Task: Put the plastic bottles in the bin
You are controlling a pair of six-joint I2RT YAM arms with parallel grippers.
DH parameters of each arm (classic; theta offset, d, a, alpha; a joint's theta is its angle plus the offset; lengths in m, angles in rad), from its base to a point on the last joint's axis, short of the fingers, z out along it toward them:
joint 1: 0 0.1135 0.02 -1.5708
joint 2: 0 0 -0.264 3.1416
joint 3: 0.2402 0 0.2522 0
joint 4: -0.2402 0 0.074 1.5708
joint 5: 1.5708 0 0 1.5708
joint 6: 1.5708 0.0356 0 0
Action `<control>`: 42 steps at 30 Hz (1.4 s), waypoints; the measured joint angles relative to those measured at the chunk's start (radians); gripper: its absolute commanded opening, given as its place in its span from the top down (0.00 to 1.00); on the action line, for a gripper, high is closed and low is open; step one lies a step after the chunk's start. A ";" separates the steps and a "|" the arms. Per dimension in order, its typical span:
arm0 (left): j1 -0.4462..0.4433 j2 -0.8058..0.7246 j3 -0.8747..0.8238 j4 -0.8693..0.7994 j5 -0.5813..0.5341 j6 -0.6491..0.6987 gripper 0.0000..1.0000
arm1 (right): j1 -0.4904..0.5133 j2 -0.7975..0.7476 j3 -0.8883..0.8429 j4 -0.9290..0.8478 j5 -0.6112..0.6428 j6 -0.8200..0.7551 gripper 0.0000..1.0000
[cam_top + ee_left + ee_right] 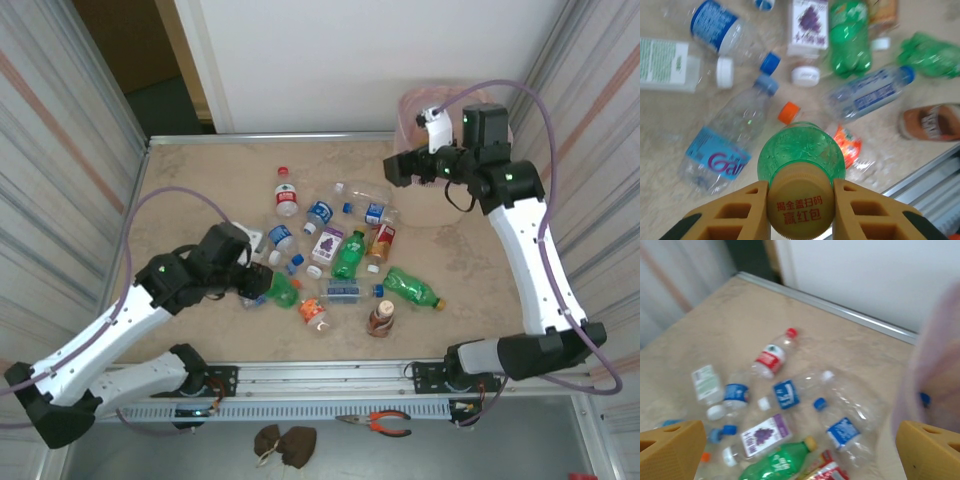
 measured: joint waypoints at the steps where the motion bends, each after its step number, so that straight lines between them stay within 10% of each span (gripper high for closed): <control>1: 0.024 0.000 0.009 0.023 0.034 0.015 0.78 | 0.015 -0.014 -0.018 0.008 -0.029 -0.011 0.03; 25: 0.112 0.174 0.262 0.412 0.711 0.344 0.78 | 0.409 -0.093 -0.207 -0.034 -0.272 -0.333 0.05; 35: 0.112 0.197 0.303 0.414 0.750 0.399 0.78 | 0.422 -0.093 -0.203 -0.093 -0.269 -0.355 0.19; 42: 0.112 0.198 0.303 0.406 0.750 0.417 0.78 | 0.424 -0.093 -0.170 -0.130 -0.251 -0.357 0.11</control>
